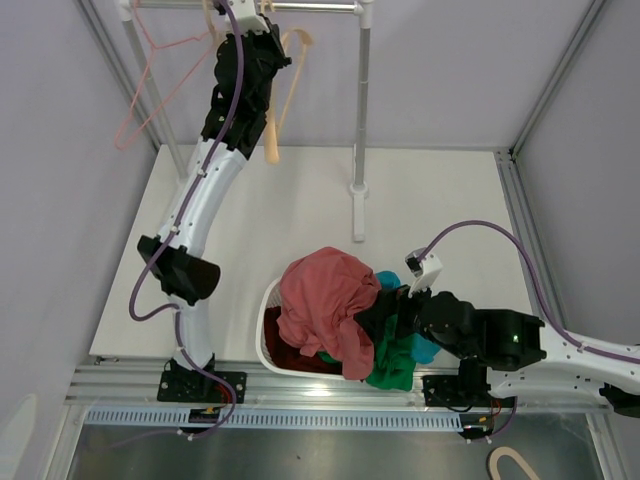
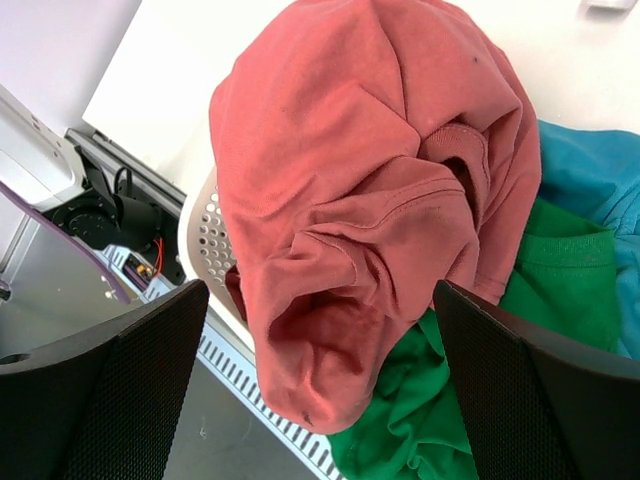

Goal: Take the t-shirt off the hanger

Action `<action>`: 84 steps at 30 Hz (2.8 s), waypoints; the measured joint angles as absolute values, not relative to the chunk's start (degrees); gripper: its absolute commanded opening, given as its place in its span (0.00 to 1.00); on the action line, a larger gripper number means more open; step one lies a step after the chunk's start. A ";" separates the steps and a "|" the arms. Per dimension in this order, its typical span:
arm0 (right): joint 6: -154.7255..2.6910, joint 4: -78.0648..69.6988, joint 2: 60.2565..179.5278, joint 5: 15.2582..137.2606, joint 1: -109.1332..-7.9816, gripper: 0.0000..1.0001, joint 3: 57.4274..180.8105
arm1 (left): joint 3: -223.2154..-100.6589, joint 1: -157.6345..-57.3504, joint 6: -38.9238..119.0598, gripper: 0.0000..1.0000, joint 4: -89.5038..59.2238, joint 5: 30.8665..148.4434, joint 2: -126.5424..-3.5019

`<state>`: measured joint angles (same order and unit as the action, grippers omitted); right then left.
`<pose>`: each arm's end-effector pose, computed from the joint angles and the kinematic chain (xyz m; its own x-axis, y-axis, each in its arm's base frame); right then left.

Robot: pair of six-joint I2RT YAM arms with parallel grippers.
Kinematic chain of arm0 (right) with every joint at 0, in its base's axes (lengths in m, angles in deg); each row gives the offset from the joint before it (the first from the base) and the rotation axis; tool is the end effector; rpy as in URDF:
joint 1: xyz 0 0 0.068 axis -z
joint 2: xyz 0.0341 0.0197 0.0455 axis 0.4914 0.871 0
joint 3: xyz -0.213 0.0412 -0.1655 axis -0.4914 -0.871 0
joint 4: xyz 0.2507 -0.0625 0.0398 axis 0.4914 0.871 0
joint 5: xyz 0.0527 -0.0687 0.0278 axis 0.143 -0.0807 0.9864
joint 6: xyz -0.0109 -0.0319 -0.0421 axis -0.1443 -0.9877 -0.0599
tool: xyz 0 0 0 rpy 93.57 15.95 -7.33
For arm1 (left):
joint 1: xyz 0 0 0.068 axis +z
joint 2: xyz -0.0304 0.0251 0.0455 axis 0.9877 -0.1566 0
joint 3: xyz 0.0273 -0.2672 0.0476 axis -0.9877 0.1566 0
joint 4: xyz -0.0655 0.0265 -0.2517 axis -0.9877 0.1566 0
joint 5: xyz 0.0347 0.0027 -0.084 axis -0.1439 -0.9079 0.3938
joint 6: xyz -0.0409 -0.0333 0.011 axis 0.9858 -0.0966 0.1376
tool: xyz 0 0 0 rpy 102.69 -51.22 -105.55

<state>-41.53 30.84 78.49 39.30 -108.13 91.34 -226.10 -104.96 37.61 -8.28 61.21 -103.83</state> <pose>0.0453 0.1378 0.3279 -0.5760 0.0545 -0.8156 -0.5188 0.7467 0.4163 0.4027 -0.1655 0.5342 0.2564 -0.2770 -0.9260 0.1227 0.9596 -0.2530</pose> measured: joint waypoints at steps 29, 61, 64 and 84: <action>-42.41 27.54 78.78 39.52 -108.24 1.00 88.85 | -214.74 -105.55 37.72 0.01 -10.40 65.08 -95.46; -42.32 26.84 78.06 39.58 -108.24 1.00 87.60 | -228.77 -106.71 35.54 0.01 -17.22 63.85 -106.65; -42.32 26.77 78.06 39.60 -108.24 0.99 87.34 | -229.53 -106.71 35.54 0.01 -18.53 63.94 -107.13; -42.28 26.23 77.31 39.63 -108.24 1.00 86.79 | -230.17 -106.71 35.45 0.03 -21.75 66.85 -111.61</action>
<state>-42.28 26.23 77.31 39.63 -108.24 86.79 -230.17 -106.71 35.45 -21.75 66.85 -111.61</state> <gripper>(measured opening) 0.993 0.039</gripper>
